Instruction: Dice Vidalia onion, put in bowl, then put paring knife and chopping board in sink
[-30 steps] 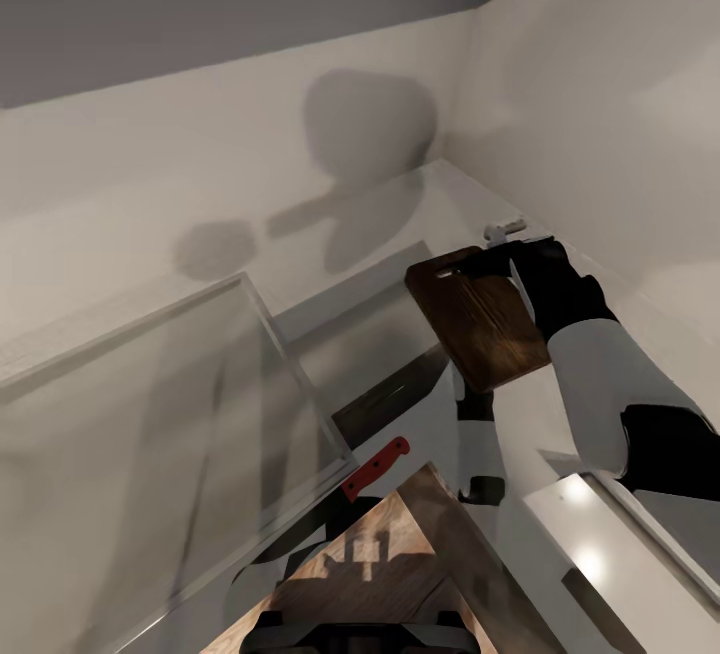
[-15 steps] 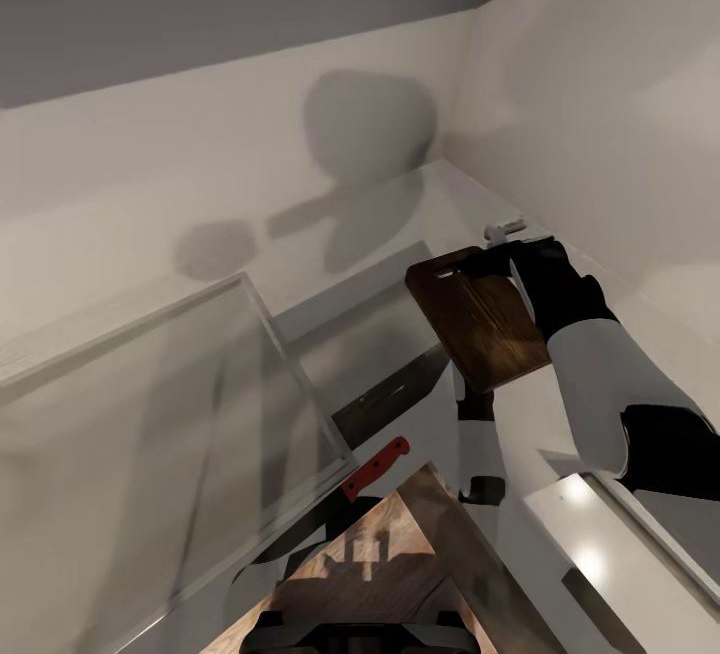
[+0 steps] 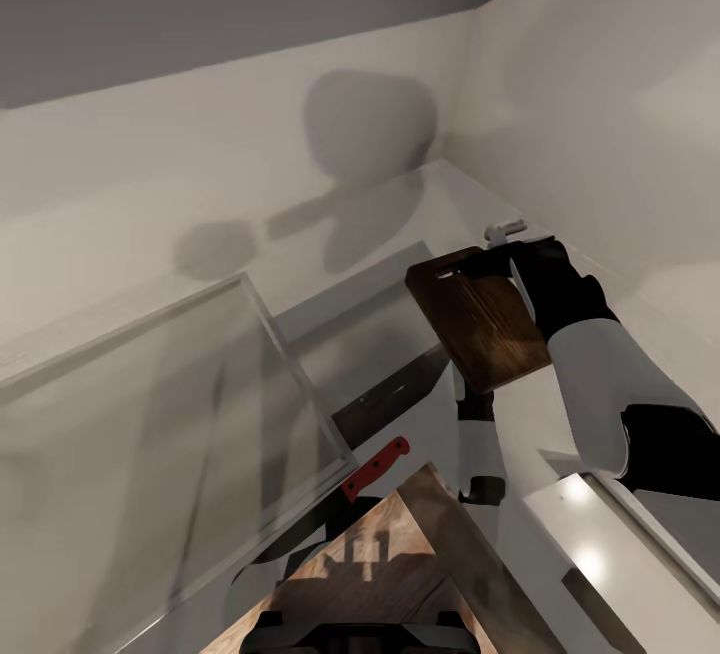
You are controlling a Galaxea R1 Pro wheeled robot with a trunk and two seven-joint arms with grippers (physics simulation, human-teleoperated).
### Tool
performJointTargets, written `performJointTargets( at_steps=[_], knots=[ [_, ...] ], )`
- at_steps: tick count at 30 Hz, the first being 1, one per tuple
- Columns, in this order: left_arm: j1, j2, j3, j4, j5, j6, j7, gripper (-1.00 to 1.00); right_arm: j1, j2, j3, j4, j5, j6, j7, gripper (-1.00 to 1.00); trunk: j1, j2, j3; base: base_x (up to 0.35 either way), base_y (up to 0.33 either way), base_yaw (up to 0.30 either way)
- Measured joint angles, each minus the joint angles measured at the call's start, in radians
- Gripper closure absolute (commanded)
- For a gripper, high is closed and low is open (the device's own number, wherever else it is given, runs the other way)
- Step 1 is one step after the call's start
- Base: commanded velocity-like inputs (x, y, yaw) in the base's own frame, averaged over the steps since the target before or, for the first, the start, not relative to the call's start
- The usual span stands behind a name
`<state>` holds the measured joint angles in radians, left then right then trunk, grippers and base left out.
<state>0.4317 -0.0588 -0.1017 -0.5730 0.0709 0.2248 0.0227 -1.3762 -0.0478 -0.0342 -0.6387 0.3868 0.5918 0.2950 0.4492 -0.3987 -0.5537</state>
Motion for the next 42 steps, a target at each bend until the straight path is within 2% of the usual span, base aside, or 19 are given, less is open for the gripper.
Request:
performJointTargets(
  at_steps=[25, 26, 28, 31, 42],
  knots=[
    [0.0, 0.0, -0.001, 0.005, 0.0, 0.0, 0.0, -1.0, 0.0, -0.004, 0.0, -0.003, -0.006, 0.013, 0.002, -1.0, 0.0, 0.0, 0.0, 0.0, 0.0, 0.0],
    [0.0, -0.001, -0.001, 0.005, 0.0, 0.0, 0.001, -1.0, 0.0, -0.004, 0.0, -0.003, -0.006, 0.014, 0.002, 1.0, 0.0, 0.0, 0.0, 0.0, 0.0, 0.0],
    [0.0, -0.001, -0.001, 0.005, 0.0, 0.0, 0.001, -1.0, 0.0, -0.004, 0.0, 0.0, -0.012, 0.014, 0.002, 1.0, 0.0, 0.0, 0.0, 0.0, 0.0, 0.0],
    [0.0, -0.002, -0.001, 0.005, 0.0, 0.0, 0.001, -1.0, 0.0, -0.005, 0.001, -0.005, 0.019, 0.009, -0.001, 1.0, 0.0, 0.0, 0.0, 0.0, 0.0, 0.0],
    [0.0, -0.002, -0.001, 0.005, 0.0, 0.0, 0.0, -1.0, 0.0, -0.005, 0.001, -0.007, 0.022, 0.008, 0.0, 1.0, 0.0, 0.0, 0.0, 0.0, 0.0, 0.0]
  ],
)
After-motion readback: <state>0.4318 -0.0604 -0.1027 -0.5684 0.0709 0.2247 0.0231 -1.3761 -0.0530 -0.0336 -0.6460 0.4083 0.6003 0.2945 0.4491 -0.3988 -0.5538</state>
